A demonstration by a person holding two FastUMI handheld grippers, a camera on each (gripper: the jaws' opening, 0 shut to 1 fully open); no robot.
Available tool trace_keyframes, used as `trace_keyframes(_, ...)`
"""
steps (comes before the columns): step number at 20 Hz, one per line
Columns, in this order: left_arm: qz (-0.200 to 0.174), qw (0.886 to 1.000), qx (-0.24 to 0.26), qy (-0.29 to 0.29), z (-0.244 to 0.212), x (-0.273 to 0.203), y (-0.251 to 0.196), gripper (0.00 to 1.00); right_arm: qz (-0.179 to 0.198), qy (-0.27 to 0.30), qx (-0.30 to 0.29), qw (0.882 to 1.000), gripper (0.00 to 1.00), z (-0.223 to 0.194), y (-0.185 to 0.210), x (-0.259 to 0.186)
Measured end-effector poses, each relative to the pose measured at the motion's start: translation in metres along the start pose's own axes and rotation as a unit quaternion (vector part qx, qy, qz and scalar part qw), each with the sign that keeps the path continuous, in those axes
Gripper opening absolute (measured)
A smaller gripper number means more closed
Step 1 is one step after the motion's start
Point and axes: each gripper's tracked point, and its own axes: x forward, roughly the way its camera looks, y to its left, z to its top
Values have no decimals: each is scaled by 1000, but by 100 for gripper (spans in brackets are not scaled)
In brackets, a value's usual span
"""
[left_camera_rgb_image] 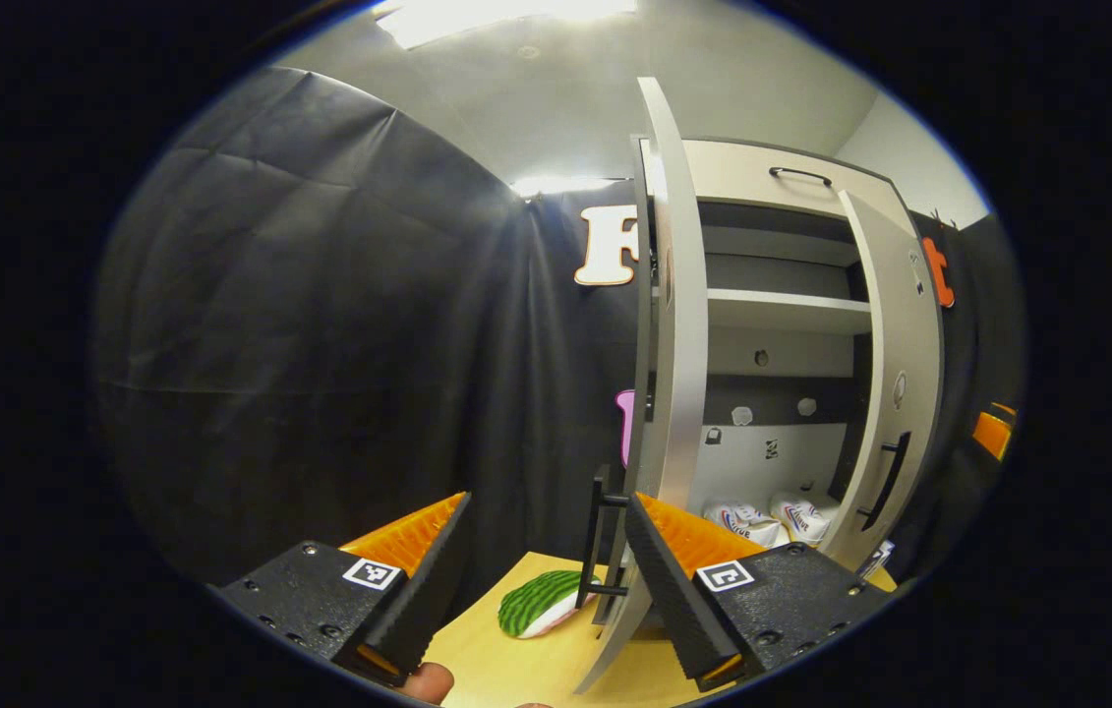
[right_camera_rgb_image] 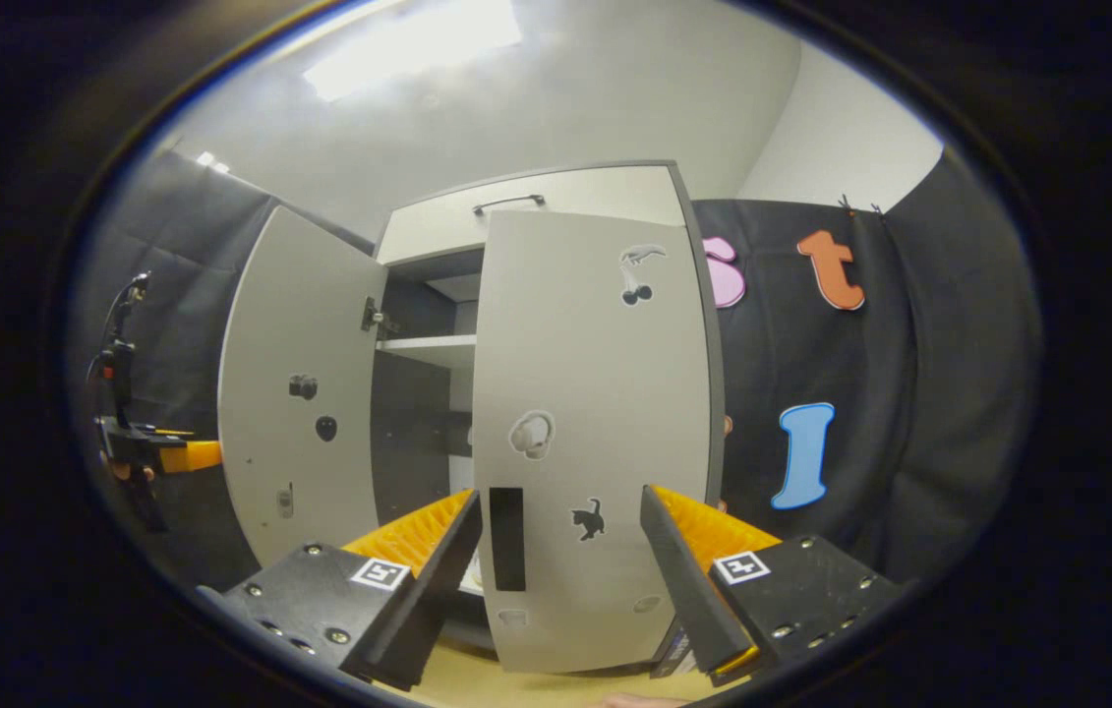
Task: Grab one shoe with the right hand and put it into the shoe cabinet, grab the other shoe with the left hand and put it into the shoe cabinet; then close the right door with the right hand and the left door with the left hand.
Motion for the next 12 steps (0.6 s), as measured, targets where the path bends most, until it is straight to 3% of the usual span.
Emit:
trace_keyframes(6,-25,1000,3,1,-2,-2,-9,94,1,0,4,1000,92,0,1,-3)
trace_keyframes(7,-31,1000,3,2,-1,-4,-13,88,0,0,5,1000,92,1,1,-3)
trace_keyframes(8,-37,999,2,3,-1,-4,-18,88,-1,1,5,1000,96,0,1,-4)
trace_keyframes(12,-65,998,-2,5,-3,-1,-41,87,-6,1,6,1000,96,1,-2,-9)
